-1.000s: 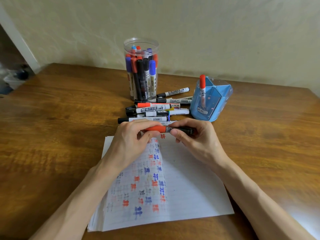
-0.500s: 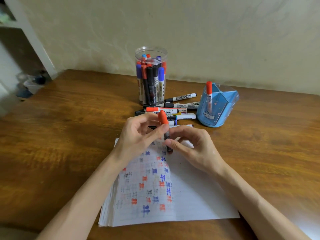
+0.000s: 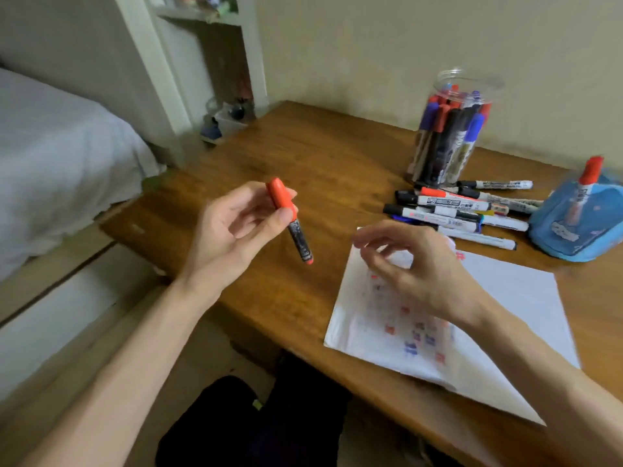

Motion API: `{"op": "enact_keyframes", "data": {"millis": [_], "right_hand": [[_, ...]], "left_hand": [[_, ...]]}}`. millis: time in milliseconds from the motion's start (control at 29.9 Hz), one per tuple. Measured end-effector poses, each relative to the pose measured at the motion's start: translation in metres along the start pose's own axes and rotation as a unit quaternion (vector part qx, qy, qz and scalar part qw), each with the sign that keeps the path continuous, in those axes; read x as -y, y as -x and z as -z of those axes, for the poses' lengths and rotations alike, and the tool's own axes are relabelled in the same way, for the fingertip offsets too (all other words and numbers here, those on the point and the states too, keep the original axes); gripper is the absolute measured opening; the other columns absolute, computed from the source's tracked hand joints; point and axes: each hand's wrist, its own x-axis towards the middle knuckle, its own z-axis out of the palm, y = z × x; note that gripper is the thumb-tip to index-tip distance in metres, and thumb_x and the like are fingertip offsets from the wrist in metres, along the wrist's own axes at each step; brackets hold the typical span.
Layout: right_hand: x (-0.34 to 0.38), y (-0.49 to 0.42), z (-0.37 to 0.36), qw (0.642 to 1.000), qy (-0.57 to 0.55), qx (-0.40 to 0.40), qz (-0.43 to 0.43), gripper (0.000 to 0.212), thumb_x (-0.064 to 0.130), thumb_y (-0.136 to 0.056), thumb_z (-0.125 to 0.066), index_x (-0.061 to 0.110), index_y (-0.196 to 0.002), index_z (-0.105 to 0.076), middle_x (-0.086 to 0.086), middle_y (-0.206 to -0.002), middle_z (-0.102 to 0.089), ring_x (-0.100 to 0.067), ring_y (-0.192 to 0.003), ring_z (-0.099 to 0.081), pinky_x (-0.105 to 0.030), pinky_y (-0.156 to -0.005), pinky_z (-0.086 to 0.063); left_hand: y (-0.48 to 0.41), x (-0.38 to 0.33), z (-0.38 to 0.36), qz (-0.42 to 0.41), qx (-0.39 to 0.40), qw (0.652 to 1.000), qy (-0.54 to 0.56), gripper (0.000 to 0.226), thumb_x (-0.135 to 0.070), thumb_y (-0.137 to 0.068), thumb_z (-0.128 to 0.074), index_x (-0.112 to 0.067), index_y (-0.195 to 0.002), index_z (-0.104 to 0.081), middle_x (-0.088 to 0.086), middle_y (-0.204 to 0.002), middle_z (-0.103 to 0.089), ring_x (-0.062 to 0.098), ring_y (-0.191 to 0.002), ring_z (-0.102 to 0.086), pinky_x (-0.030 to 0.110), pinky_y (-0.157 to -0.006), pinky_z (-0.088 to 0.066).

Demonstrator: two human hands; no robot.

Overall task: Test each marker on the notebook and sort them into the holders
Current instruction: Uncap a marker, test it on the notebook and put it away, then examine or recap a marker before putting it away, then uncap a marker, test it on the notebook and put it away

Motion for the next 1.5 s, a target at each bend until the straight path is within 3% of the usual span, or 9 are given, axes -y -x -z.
{"op": "enact_keyframes", "data": {"millis": [301, 435, 602, 769, 970, 1103, 1271, 1371, 1505], "right_hand": [[0.068, -0.058, -0.095, 0.981, -0.040, 0.124, 0.146, 0.022, 0.013, -0.100, -0.068, 0.023, -0.117, -0.076, 0.016, -0.113, -0.074, -0.005, -0.104, -0.071, -0.028, -0.089, -0.059], [0.085, -0.064, -0.120, 0.973, -0.055, 0.156, 0.160, 0.021, 0.014, -0.101, -0.066, 0.021, -0.119, -0.075, 0.013, -0.118, -0.074, -0.008, -0.107, -0.071, -0.033, -0.091, -0.060], [0.088, -0.063, -0.120, 0.973, -0.048, 0.150, 0.171, 0.021, 0.016, -0.100, -0.067, 0.022, -0.118, -0.075, 0.014, -0.116, -0.074, -0.008, -0.104, -0.071, -0.033, -0.090, -0.060], [0.073, -0.055, -0.086, 0.985, -0.034, 0.070, 0.151, 0.018, 0.015, -0.100, -0.068, 0.022, -0.114, -0.077, 0.015, -0.111, -0.076, -0.005, -0.100, -0.073, -0.025, -0.086, -0.059], [0.030, -0.027, -0.018, 0.997, -0.001, -0.051, 0.061, 0.024, 0.005, -0.097, -0.067, 0.020, -0.110, -0.080, 0.013, -0.104, -0.079, -0.008, -0.091, -0.073, -0.023, -0.082, -0.057], [-0.005, 0.009, 0.024, 0.992, 0.057, -0.108, -0.007, 0.026, 0.007, -0.089, -0.065, 0.031, -0.091, -0.076, 0.015, -0.092, -0.076, -0.009, -0.083, -0.069, -0.016, -0.066, -0.047], [-0.033, 0.051, 0.048, 0.992, 0.100, -0.049, -0.058, 0.032, 0.004, -0.086, -0.069, 0.036, -0.085, -0.074, 0.018, -0.089, -0.074, -0.007, -0.086, -0.067, -0.017, -0.069, -0.047], [-0.040, 0.063, 0.054, 0.993, 0.098, 0.030, -0.055, 0.018, 0.021, -0.087, -0.072, 0.034, -0.098, -0.078, 0.021, -0.105, -0.073, -0.004, -0.104, -0.065, -0.018, -0.089, -0.048], [-0.045, 0.070, 0.052, 0.992, 0.109, 0.069, -0.004, 0.021, 0.035, -0.089, -0.080, 0.030, -0.110, -0.080, 0.020, -0.121, -0.068, 0.001, -0.120, -0.057, -0.025, -0.108, -0.044]], "left_hand": [[0.114, 0.023, 0.116, 0.086, -0.084, 0.992, -0.047, 0.016, -0.012, -0.090, -0.075, -0.016, -0.106, -0.075, 0.006, -0.102, -0.076, 0.023, -0.100, -0.072, 0.026, -0.092, -0.055], [0.140, 0.031, 0.132, 0.114, -0.034, 0.988, -0.102, 0.021, -0.006, -0.087, -0.075, -0.010, -0.107, -0.073, 0.006, -0.102, -0.075, 0.024, -0.093, -0.071, 0.029, -0.084, -0.057], [0.139, 0.035, 0.133, 0.100, -0.021, 0.988, -0.118, 0.021, -0.006, -0.092, -0.071, -0.009, -0.113, -0.073, -0.001, -0.099, -0.075, 0.025, -0.097, -0.071, 0.049, -0.083, -0.055], [0.108, 0.023, 0.104, 0.072, -0.017, 0.994, -0.081, 0.017, -0.016, -0.094, -0.069, -0.013, -0.110, -0.074, 0.003, -0.101, -0.076, 0.027, -0.099, -0.071, 0.054, -0.093, -0.057], [0.057, 0.002, 0.035, 0.007, 0.054, 0.998, -0.029, 0.016, -0.019, -0.092, -0.066, -0.015, -0.106, -0.074, 0.000, -0.098, -0.076, 0.024, -0.097, -0.072, 0.028, -0.086, -0.058], [0.024, -0.013, -0.028, -0.028, 0.127, 0.992, 0.004, 0.016, -0.020, -0.092, -0.066, -0.016, -0.105, -0.074, -0.005, -0.099, -0.076, 0.020, -0.099, -0.072, 0.024, -0.085, -0.058], [-0.010, -0.017, -0.101, -0.025, 0.172, 0.985, 0.026, 0.015, -0.026, -0.095, -0.066, -0.021, -0.108, -0.073, -0.015, -0.097, -0.075, 0.013, -0.100, -0.071, 0.020, -0.085, -0.056], [-0.029, -0.010, -0.132, -0.016, 0.157, 0.987, 0.032, 0.014, -0.017, -0.099, -0.067, -0.018, -0.110, -0.073, -0.014, -0.098, -0.075, 0.008, -0.096, -0.071, 0.015, -0.083, -0.053], [-0.056, 0.002, -0.165, 0.009, 0.135, 0.991, 0.015, 0.018, -0.011, -0.099, -0.065, -0.015, -0.115, -0.073, -0.005, -0.100, -0.076, 0.005, -0.094, -0.070, 0.015, -0.081, -0.054]]}}
